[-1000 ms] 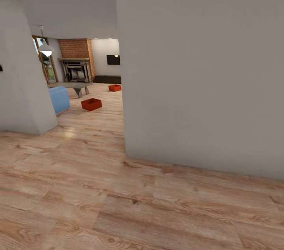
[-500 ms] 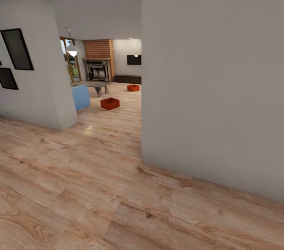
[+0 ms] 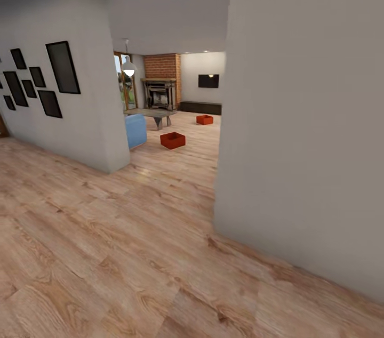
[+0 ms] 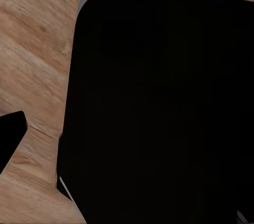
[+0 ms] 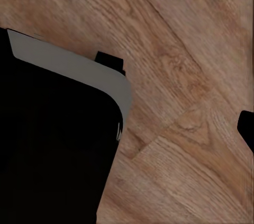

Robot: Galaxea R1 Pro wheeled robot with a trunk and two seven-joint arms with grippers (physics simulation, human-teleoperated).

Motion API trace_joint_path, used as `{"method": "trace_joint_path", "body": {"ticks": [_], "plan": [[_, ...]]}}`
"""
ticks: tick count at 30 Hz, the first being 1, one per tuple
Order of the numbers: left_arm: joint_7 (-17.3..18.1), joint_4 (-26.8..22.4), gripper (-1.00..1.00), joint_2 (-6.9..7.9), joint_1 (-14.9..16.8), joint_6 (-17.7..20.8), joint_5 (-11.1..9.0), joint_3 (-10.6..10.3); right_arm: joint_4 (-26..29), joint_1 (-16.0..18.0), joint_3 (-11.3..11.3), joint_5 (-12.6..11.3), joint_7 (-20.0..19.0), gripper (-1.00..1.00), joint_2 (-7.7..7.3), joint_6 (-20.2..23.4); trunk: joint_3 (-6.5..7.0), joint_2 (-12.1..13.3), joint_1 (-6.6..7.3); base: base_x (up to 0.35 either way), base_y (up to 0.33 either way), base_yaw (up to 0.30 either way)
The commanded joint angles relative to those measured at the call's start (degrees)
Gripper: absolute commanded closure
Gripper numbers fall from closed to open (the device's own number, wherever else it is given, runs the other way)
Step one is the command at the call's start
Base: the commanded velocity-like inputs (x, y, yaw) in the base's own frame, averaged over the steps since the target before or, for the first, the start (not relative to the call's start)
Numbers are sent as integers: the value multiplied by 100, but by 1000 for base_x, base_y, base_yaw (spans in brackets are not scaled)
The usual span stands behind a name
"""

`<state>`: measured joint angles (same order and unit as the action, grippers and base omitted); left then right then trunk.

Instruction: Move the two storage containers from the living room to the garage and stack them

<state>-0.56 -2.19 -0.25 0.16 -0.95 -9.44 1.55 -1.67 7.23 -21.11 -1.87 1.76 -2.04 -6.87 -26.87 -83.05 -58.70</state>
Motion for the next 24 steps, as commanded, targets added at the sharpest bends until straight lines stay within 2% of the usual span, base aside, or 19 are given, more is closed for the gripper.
{"method": "trace_joint_path", "body": {"ticks": [1, 24], "plan": [[-6, -1, -100, -2, 2, -10, -32, 12, -18, 6, -44, -16, 14, -100, 2, -34, -5, -2, -3, 331, 0, 300], [-6, -1, -100, -2, 2, -10, -32, 12, -18, 6, -67, 19, 13, -100, 6, -31, -5, -2, -3, 331, 0, 292]]}}
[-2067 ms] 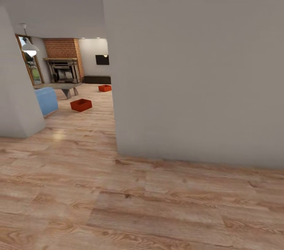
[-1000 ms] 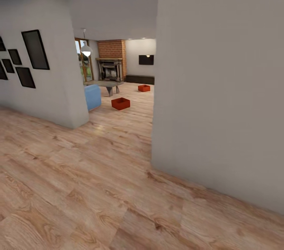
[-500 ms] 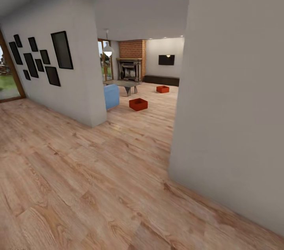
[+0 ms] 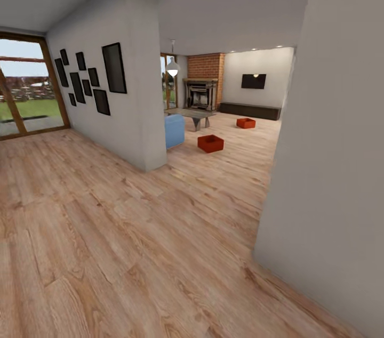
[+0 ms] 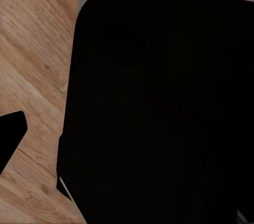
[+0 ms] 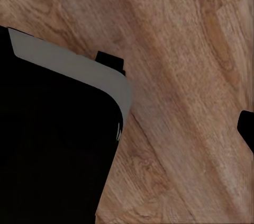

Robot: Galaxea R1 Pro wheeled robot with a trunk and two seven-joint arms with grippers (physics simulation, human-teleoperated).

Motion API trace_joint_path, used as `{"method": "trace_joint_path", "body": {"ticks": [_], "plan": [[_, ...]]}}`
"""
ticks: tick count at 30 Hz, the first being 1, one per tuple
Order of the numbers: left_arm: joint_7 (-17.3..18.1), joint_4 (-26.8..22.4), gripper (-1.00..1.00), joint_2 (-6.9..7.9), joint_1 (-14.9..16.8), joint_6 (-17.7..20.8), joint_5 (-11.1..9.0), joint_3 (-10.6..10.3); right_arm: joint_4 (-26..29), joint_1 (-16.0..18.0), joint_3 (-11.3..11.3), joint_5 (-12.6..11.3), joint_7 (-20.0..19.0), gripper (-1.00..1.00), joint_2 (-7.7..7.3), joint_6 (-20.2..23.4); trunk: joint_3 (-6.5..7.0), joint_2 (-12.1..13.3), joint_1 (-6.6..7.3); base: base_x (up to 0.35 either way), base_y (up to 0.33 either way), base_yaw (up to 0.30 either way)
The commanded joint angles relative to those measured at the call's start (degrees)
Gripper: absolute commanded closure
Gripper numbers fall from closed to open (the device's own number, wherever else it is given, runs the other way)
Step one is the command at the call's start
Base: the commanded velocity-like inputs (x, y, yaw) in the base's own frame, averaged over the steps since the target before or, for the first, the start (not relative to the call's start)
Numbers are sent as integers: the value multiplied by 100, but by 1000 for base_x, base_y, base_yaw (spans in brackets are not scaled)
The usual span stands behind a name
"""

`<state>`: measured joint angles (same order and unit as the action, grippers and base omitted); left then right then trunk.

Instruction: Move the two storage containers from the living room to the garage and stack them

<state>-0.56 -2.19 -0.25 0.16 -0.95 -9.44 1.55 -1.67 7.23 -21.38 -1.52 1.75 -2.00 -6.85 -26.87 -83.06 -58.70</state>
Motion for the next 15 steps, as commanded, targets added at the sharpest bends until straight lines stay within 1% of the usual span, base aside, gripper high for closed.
{"method": "trace_joint_path", "body": {"ticks": [1, 4, 15], "plan": [[-6, -1, -100, -2, 2, -10, -32, 12, -18, 6, -39, -19, 10, -100, -2, -41, -5, -2, -3, 331, 0, 139], [-6, -1, -100, -2, 2, -10, -32, 15, -18, 6, -34, -52, -30, -100, -4, -91, -5, -2, -3, 331, 0, 49], [-6, -1, -100, -9, 2, -10, -32, 18, -15, 6, -33, -37, -43, -100, -4, -109, -5, -2, -3, 331, 0, 5]]}}
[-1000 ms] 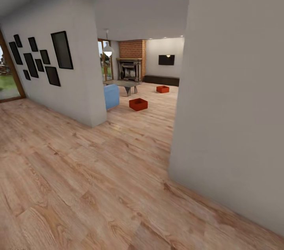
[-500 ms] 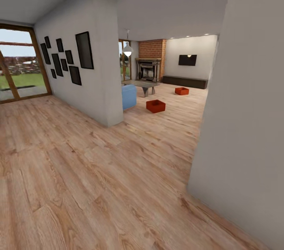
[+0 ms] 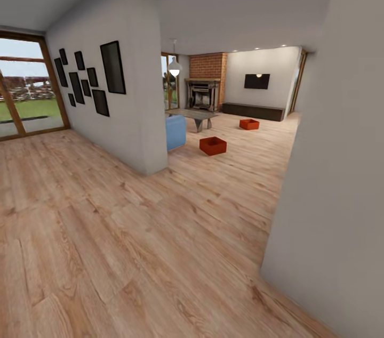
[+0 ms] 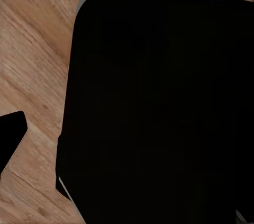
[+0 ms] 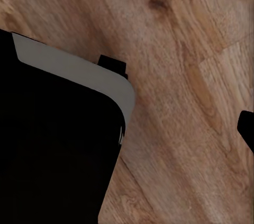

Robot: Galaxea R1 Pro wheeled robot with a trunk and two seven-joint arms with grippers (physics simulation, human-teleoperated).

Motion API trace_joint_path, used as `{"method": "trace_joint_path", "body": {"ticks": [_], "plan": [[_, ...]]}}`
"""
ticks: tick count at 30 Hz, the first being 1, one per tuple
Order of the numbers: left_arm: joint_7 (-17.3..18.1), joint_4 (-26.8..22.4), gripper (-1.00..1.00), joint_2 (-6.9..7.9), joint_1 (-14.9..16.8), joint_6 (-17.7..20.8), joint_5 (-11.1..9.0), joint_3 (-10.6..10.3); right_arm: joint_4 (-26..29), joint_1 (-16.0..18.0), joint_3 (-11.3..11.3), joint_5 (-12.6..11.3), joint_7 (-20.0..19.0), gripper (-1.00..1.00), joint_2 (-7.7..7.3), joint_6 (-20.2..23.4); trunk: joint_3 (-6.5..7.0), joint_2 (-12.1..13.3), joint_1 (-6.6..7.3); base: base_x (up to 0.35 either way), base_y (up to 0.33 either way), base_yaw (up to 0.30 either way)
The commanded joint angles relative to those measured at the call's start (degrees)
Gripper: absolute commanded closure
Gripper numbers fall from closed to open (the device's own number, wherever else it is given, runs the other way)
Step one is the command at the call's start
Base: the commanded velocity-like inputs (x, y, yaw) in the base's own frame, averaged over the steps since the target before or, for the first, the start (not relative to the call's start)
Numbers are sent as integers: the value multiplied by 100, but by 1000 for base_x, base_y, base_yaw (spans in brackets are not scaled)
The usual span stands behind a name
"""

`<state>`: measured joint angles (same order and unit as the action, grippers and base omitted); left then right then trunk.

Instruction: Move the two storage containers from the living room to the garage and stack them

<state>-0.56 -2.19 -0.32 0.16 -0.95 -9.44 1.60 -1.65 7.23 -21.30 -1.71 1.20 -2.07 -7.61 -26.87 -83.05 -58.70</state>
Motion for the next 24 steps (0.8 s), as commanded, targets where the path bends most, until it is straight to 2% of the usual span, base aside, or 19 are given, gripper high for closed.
{"method": "trace_joint_path", "body": {"ticks": [1, 17, 24], "plan": [[-6, -1, -100, 1, 2, -10, -31, 10, -18, 7, -41, -16, 12, -100, -2, -35, -6, -2, -3, 331, 0, 0], [-6, -1, -100, -1, 2, 3, -32, 7, -20, 7, -38, -52, -13, -100, -5, 117, -6, -2, -3, 331, 0, 2], [-6, -1, -100, 0, 2, -1, -31, 7, -20, 7, -32, -65, 2, -100, -4, 153, -6, -2, -3, 331, 0, 208]]}}
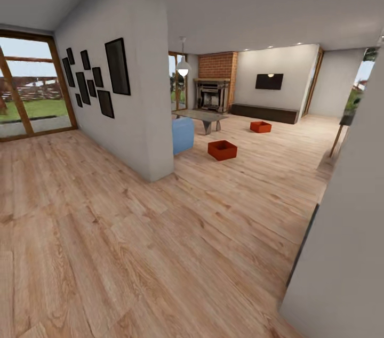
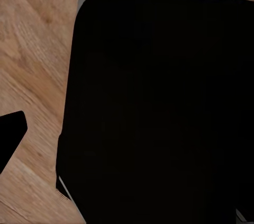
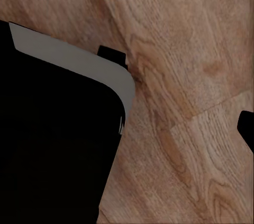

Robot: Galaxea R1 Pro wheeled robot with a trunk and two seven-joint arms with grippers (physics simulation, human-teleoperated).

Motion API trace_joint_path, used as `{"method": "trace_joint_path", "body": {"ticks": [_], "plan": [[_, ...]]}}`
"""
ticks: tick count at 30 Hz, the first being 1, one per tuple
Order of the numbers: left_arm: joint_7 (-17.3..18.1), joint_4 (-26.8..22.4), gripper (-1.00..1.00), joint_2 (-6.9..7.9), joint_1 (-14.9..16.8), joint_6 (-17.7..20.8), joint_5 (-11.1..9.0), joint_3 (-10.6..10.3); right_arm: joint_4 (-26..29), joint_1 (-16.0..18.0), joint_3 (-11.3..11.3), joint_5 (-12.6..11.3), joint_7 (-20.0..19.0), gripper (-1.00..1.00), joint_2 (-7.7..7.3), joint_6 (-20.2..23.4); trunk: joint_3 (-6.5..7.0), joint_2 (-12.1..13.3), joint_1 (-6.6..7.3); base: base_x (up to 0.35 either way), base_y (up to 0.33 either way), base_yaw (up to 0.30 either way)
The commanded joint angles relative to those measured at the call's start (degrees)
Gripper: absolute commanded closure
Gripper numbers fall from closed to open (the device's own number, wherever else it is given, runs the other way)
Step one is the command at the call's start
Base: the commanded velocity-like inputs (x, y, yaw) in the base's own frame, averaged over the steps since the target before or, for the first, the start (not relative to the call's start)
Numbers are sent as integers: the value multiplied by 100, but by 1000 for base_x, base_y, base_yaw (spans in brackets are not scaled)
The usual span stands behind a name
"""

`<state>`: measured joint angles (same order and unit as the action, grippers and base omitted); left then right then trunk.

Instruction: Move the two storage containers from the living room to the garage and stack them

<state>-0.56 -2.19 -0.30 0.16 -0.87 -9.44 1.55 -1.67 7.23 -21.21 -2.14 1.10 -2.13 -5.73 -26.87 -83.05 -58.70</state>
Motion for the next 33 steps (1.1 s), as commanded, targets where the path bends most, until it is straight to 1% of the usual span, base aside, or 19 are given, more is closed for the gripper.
{"method": "trace_joint_path", "body": {"ticks": [1, 6, 19, 33], "plan": [[-6, -1, -100, -2, 2, -9, -32, 12, -18, 6, -42, -22, 12, -100, 0, -34, -5, -2, -3, 331, 0, 222], [-6, -1, -100, -1, 2, -9, -32, 12, -18, 6, -35, -30, 12, -100, -7, -44, -5, -2, -3, 331, 0, 73], [-6, -1, -100, -5, 2, -12, -32, 12, -10, 6, -57, 43, 7, -100, -7, -88, -5, -2, -3, 331, 0, 4], [-8, -1, -100, -2, 2, -9, -32, 12, -9, 6, -55, 22, 14, -100, -18, -129, -5, -2, -3, 331, 0, 0]]}}
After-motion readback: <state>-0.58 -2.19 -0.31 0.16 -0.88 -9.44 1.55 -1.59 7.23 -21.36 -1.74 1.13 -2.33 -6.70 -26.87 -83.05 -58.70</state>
